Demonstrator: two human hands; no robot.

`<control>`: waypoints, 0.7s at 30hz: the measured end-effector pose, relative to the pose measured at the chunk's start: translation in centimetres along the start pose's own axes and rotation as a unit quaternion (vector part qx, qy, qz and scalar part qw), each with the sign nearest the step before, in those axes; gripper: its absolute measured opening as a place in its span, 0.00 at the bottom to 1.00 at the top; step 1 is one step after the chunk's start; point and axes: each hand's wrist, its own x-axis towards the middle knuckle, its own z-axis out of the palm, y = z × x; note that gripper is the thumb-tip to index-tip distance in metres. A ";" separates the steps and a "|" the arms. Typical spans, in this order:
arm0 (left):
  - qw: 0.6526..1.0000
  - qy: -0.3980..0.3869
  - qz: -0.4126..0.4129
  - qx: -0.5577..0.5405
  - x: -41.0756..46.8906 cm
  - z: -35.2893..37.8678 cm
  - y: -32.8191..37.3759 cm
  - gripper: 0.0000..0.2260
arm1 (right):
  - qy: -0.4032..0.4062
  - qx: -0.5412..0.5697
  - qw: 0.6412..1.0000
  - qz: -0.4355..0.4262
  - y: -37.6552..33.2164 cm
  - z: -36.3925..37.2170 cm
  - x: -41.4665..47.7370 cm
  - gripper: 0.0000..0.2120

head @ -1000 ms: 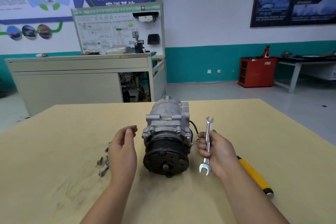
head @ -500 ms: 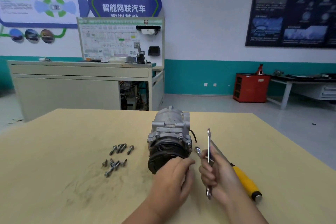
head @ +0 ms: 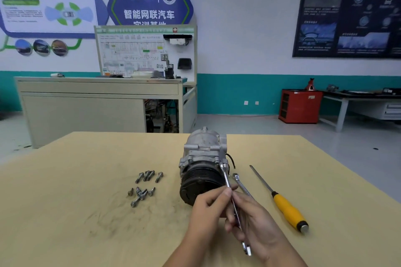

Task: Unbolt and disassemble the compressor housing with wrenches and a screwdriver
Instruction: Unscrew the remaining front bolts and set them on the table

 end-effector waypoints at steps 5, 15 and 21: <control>0.998 0.050 -0.039 -0.012 0.7 -0.6 -0.4 0.16 | -0.050 -0.088 0.994 0.043 0.3 0.6 -0.4 0.16; 0.993 0.102 -0.051 -0.008 1.5 -0.1 -0.4 0.16 | -0.092 -0.092 0.990 0.050 1.0 -0.4 -1.3 0.19; 0.998 0.057 -0.035 0.011 1.2 0.1 -1.0 0.16 | -0.037 -0.085 0.995 0.022 1.3 -0.5 -1.0 0.18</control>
